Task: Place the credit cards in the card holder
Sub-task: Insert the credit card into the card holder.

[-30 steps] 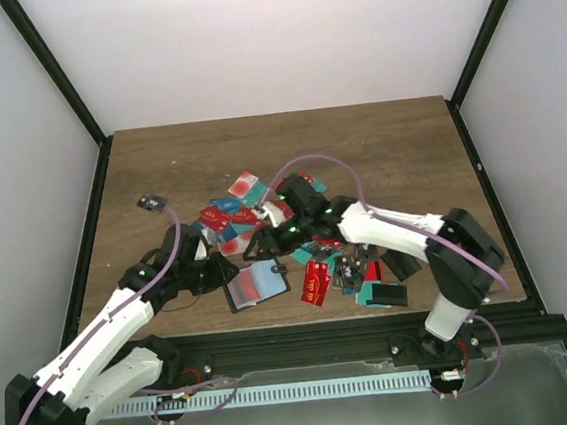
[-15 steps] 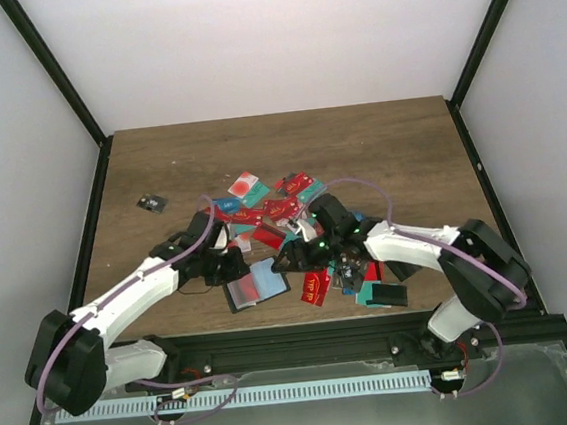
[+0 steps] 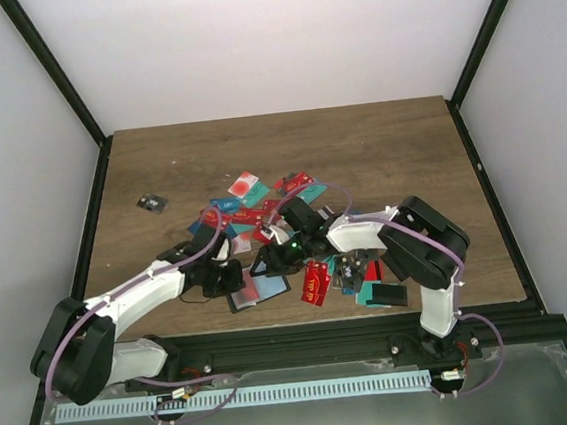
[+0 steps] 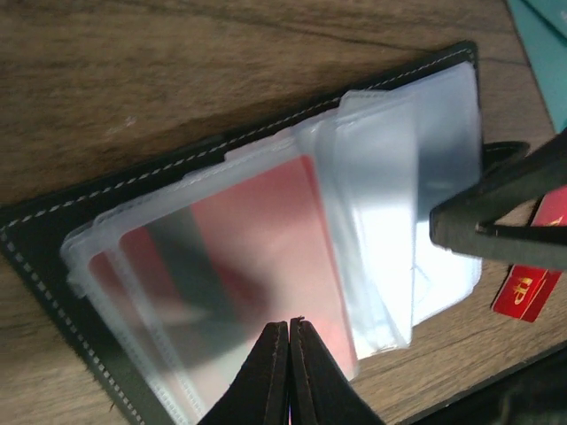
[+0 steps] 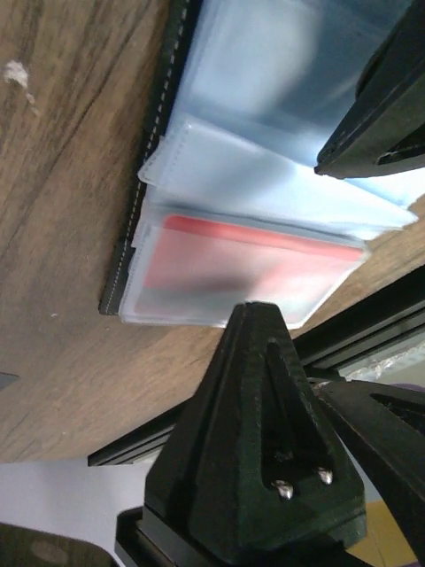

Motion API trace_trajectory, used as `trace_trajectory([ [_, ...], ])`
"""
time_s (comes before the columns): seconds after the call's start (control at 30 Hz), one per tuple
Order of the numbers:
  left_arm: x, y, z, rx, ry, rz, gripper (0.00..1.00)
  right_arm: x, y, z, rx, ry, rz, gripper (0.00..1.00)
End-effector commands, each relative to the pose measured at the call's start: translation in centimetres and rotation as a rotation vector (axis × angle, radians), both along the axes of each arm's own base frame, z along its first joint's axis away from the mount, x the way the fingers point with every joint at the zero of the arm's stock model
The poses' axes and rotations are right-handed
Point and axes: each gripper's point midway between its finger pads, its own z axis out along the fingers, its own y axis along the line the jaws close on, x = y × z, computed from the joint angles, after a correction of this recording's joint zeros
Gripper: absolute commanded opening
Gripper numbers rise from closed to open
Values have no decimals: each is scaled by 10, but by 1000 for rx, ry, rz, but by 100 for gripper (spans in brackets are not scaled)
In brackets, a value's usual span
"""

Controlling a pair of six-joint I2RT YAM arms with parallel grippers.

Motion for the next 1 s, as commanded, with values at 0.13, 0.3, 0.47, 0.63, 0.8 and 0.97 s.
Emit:
trace_trajectory([
  [0.13,-18,19,-14,52,39,58,4,7,7,-17,-33,-12,32,64],
  [0.3,-23,21,-23,54,57,59,4,-2,14,-15,21,30,81,64],
  [0.47,-24,20,-24,48,59,57,4,-16,27,8,126,39,169,64],
  [0.63,-19,15,-14,11,46,93,4,-29,39,16,177,55,230,64],
  [0.8,-13,12,1,-6,23,108,4,-26,48,13,176,68,231,64],
  [0.97,-7,16,29,-22,-23,167,5,-23,52,4,161,88,224,64],
])
